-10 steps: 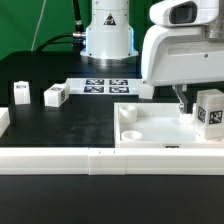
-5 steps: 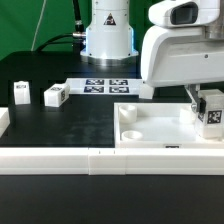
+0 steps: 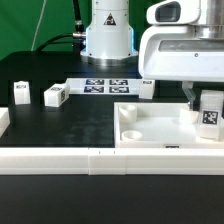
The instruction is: Assemble one leg
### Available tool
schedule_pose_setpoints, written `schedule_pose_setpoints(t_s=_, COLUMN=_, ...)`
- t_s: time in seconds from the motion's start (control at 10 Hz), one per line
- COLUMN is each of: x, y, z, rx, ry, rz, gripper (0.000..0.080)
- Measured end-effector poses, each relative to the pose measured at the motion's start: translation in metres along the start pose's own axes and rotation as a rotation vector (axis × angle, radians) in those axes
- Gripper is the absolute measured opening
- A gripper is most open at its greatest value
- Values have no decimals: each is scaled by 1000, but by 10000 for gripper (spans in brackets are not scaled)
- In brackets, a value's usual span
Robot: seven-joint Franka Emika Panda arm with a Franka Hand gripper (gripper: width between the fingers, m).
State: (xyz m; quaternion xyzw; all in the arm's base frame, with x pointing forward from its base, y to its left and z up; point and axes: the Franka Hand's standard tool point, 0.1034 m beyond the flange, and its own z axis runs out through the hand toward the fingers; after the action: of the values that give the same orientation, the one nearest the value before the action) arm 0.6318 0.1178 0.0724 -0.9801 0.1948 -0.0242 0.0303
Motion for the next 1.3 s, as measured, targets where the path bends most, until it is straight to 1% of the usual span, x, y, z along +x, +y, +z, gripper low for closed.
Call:
schedule_pose_setpoints(t_s=0.3, x=2, y=2, z=0, rx=1, ry=8, rz=262, gripper=291)
schedule_pose_setpoints(t_s=0.5, x=3, y=4, z=1, rx=13, ry=13, rz=485, gripper=291)
schedule_pose_setpoints(t_s=0.6, x=4, y=5, z=1, rx=22, ry=7, rz=643, gripper=291)
schedule_pose_setpoints(t_s=0.7, x=4, y=6, z=1, rx=24, ry=3, rz=772, gripper=291)
schedule_pose_setpoints(t_s=0.8, x=4, y=6, z=1, rx=24, ry=4, rz=831, gripper=291)
schedule_pose_setpoints(t_s=1.0, x=3, y=5, z=1, rx=36, ry=-14, rz=1017, gripper=291)
schedule_pose_setpoints(t_s=1.1, x=4, y=5, z=2, rx=43, ry=-23, rz=1064, gripper=291)
schedule_pose_setpoints(t_s=1.3, x=4, y=5, z=2, rx=44, ry=-25, rz=1081, gripper=291)
